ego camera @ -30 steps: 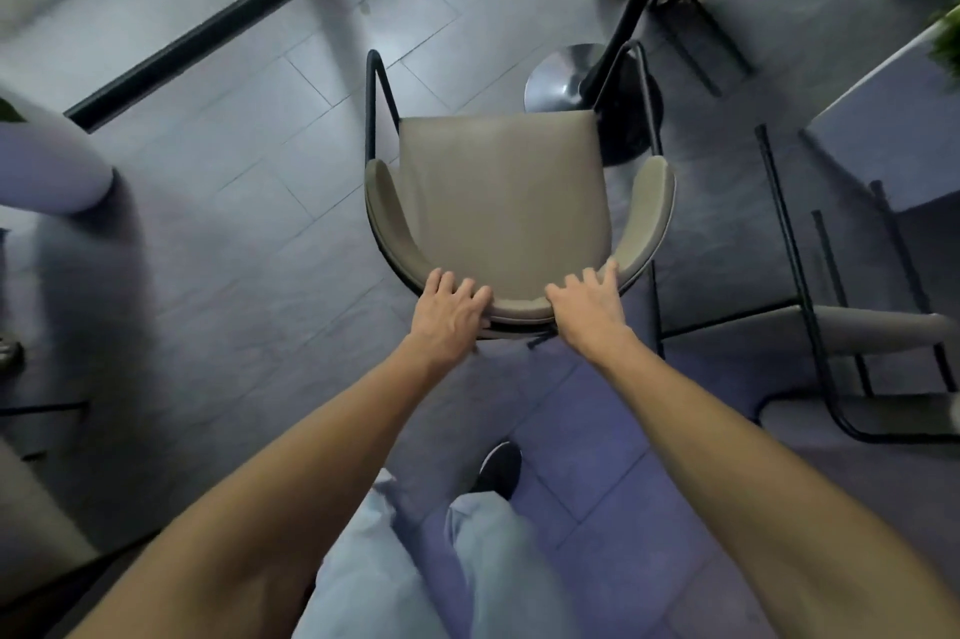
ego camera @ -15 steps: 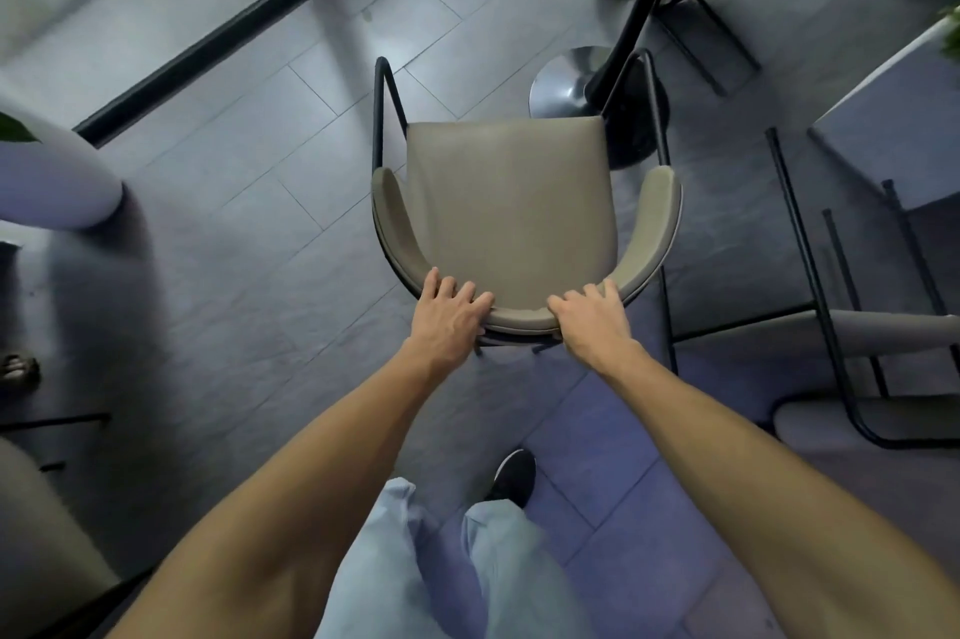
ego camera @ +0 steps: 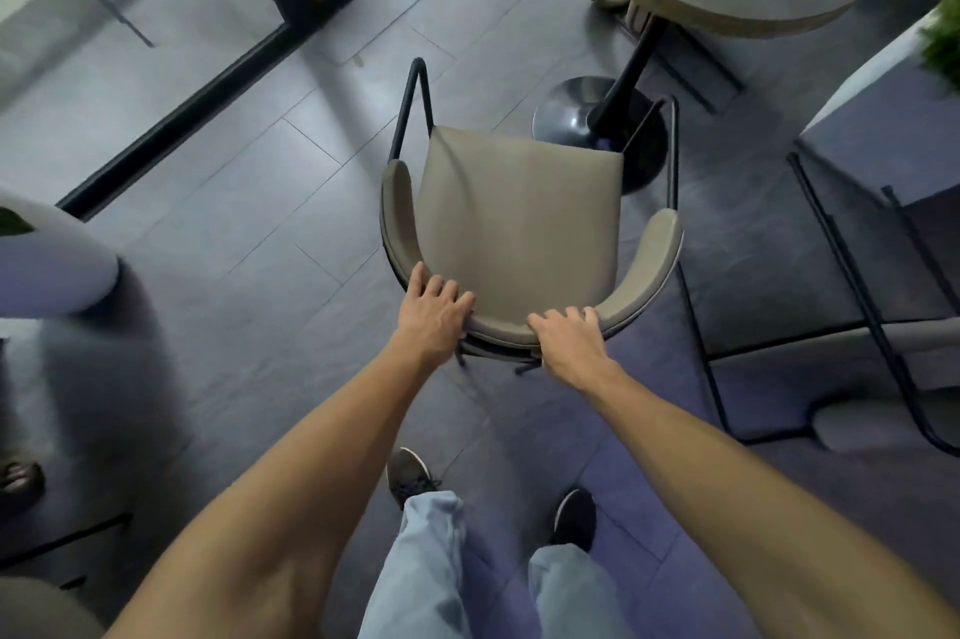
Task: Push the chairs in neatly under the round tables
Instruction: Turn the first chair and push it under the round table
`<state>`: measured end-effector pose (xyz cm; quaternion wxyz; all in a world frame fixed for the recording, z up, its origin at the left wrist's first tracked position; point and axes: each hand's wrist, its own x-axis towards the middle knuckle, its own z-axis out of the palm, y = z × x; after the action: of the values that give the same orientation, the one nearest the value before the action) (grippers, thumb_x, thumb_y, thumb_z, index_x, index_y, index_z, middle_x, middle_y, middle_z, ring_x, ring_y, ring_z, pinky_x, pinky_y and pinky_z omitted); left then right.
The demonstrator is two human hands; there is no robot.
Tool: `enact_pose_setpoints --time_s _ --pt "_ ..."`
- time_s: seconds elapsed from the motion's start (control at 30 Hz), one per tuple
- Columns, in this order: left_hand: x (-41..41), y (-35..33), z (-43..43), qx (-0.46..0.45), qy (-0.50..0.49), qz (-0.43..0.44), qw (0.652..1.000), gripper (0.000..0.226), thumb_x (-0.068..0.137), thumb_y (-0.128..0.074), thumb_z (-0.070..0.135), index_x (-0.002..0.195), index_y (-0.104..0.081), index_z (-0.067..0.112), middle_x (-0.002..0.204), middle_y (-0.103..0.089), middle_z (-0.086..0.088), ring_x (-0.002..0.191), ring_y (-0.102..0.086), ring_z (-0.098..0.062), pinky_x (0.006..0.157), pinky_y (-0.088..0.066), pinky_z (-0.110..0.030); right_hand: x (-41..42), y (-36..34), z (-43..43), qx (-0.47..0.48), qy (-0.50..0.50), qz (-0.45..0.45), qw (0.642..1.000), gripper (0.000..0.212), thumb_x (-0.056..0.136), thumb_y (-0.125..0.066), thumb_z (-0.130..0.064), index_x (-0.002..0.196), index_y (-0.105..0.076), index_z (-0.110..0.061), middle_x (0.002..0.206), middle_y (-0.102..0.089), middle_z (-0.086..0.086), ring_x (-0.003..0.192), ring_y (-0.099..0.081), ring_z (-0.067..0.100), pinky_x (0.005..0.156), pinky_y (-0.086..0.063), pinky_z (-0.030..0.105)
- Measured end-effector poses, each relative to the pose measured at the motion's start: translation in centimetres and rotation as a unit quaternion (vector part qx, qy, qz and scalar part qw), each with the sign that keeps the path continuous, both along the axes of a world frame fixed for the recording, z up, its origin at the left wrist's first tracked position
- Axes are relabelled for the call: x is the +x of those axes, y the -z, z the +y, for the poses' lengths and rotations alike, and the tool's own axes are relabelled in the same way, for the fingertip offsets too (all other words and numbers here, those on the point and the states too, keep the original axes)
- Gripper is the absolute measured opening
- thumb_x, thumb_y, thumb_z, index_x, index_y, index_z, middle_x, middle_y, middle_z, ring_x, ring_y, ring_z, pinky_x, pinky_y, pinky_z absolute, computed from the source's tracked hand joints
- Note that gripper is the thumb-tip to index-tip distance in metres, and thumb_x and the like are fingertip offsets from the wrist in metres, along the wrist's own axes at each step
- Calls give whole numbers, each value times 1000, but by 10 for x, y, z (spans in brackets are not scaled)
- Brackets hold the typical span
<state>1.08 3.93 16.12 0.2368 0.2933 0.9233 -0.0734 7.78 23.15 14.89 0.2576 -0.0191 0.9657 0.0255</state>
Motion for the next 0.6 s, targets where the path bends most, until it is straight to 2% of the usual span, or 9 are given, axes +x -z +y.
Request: enact_pose_setpoints --time_s 0.13,0.3,0.6 --pt "-52 0 -43 -12 11 12 1000 38 98 -48 29 134 -43 20 134 -47 -6 137 -30 -30 120 5 -58 -41 2 -52 -22 49 -18 998 34 89 -52 -10 120 -52 -24 122 -60 4 118 -50 30 103 -30 51" --pt "-112 0 -75 -43 13 18 999 45 95 -46 19 139 -39 19 141 -43 -6 144 -20 -32 119 4 -61 -95 2 -102 -36 89 -25 995 35 89 -51 -6 122 -51 -20 124 -57 7 121 -46 32 105 -27 56" --pt "-221 2 -92 -31 27 40 998 46 95 -46 24 141 -40 19 146 -39 -7 148 -13 -33 120 -2 -60 -194 4 -133 -45 138 12 989 35 89 -51 -6 120 -52 -23 120 -59 4 116 -47 31 97 -30 52"
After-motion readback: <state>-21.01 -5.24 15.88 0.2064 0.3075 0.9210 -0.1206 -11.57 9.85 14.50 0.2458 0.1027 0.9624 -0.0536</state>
